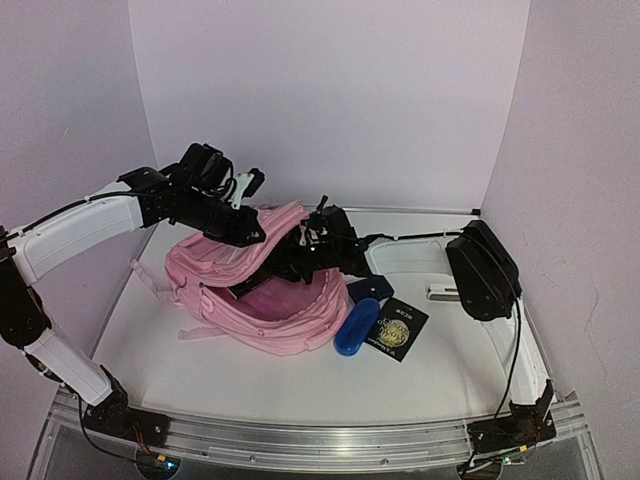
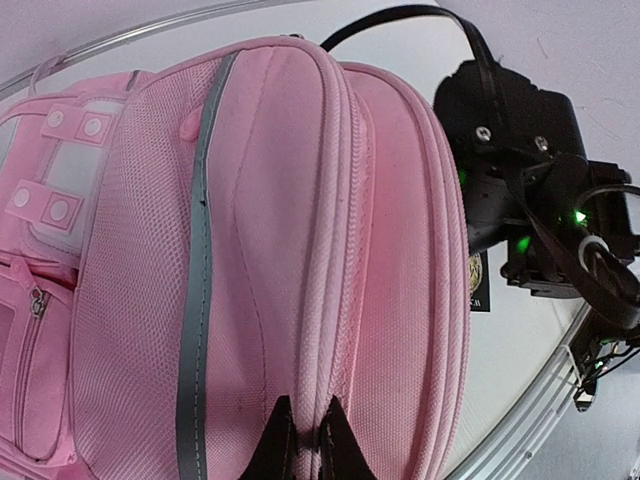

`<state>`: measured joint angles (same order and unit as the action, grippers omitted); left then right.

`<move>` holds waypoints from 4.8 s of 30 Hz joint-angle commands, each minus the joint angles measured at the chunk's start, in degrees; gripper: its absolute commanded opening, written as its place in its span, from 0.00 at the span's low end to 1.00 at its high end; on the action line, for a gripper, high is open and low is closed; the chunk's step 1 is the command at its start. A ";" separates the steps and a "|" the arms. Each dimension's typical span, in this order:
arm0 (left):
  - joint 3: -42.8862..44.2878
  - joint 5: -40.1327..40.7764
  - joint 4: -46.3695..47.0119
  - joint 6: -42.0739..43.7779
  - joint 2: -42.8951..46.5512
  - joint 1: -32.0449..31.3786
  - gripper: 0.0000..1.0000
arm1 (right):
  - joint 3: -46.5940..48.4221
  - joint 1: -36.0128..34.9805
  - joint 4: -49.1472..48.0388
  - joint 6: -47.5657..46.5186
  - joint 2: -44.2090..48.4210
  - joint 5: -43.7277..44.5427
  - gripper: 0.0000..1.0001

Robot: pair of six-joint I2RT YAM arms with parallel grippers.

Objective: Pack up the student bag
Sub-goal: Place the book in the student bag, then pick up the book from the center of the board.

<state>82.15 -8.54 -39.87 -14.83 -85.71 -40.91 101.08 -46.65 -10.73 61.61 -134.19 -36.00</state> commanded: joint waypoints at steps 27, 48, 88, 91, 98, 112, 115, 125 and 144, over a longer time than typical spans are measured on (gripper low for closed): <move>0.20 17.42 0.57 9.30 -4.43 -13.09 0.72 | -28.15 17.73 48.69 -73.18 39.83 15.35 0.88; -3.21 3.40 8.72 3.30 -2.85 -17.10 0.82 | -26.36 15.07 60.84 -139.65 33.03 18.84 0.98; -10.18 7.61 9.21 0.77 5.65 -17.13 0.81 | -26.78 7.94 55.56 -156.66 13.34 34.17 0.67; -10.03 7.82 9.04 0.91 5.92 -17.11 0.81 | -27.38 7.95 55.56 -155.72 13.72 33.71 0.54; -9.55 7.95 8.71 1.10 5.54 -17.11 0.81 | -30.41 7.54 55.44 -154.09 15.98 33.66 0.27; -8.46 6.76 8.32 1.83 4.42 -17.11 0.81 | -27.05 6.70 56.89 -154.61 25.71 30.93 0.98; -8.27 6.71 8.10 2.07 4.25 -17.13 0.81 | -25.16 6.71 57.63 -155.66 23.05 32.95 0.98; -10.66 7.35 8.51 1.56 6.93 -17.10 0.81 | -26.23 6.39 57.97 -158.67 18.76 34.67 0.98; -10.45 7.67 8.75 1.75 6.79 -17.10 0.81 | -27.53 3.19 65.13 -158.42 26.76 34.14 0.98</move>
<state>71.44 -1.34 -31.55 -13.46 -80.95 -57.82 75.38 -41.87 51.11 -96.20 -111.70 -1.58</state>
